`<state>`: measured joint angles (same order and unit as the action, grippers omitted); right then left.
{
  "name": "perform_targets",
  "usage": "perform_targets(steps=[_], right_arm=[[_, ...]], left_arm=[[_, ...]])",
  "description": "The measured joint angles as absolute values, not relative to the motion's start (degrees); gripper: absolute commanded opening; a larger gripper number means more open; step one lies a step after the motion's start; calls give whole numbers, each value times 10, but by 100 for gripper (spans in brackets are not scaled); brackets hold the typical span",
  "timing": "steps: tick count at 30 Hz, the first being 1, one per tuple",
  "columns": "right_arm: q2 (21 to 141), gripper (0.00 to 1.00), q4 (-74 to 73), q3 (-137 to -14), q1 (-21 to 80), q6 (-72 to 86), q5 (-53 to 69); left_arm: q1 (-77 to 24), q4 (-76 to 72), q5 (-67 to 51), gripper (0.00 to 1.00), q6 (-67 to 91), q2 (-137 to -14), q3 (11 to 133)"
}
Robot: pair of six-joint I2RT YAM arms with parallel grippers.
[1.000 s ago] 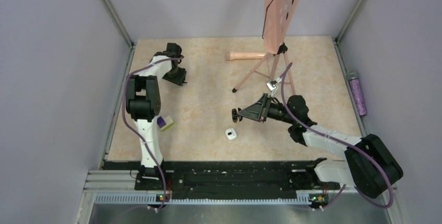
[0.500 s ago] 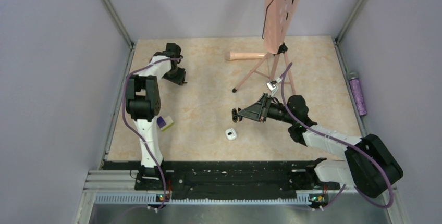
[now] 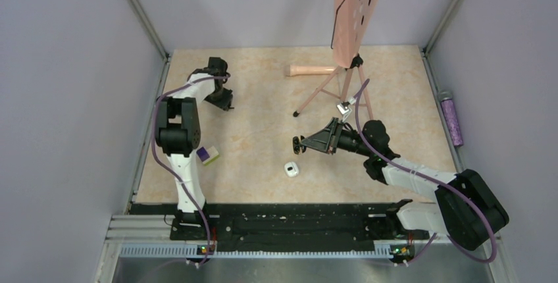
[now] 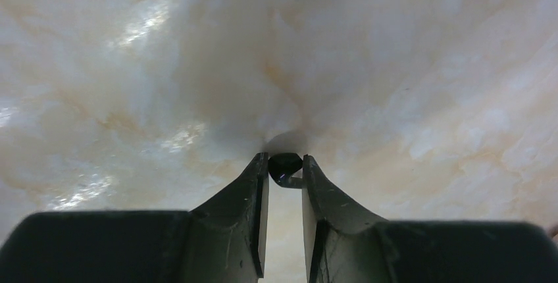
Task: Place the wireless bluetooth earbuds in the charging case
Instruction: Pick up the right earbud from the center of the board, then place the right earbud at the center of the board.
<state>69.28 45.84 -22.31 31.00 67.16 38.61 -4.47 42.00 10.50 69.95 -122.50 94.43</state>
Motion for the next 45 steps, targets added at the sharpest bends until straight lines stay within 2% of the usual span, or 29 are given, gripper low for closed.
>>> perform_targets(steps=[16, 23, 30, 40, 45], right_arm=[[717, 0, 477, -222, 335, 712, 309], [862, 0, 564, -253, 387, 778, 243], [1005, 0, 627, -352, 411, 846, 198], [1019, 0, 613, -399, 420, 862, 168], [1014, 0, 586, -385, 420, 855, 151]], left_arm=[[-92, 415, 153, 24, 582, -1032, 819], [-183, 415, 206, 25, 542, -928, 790], [-239, 400, 238, 25, 476, -836, 742], [-276, 337, 248, 25, 361, -756, 683], [-284, 312, 226, 25, 320, -760, 655]])
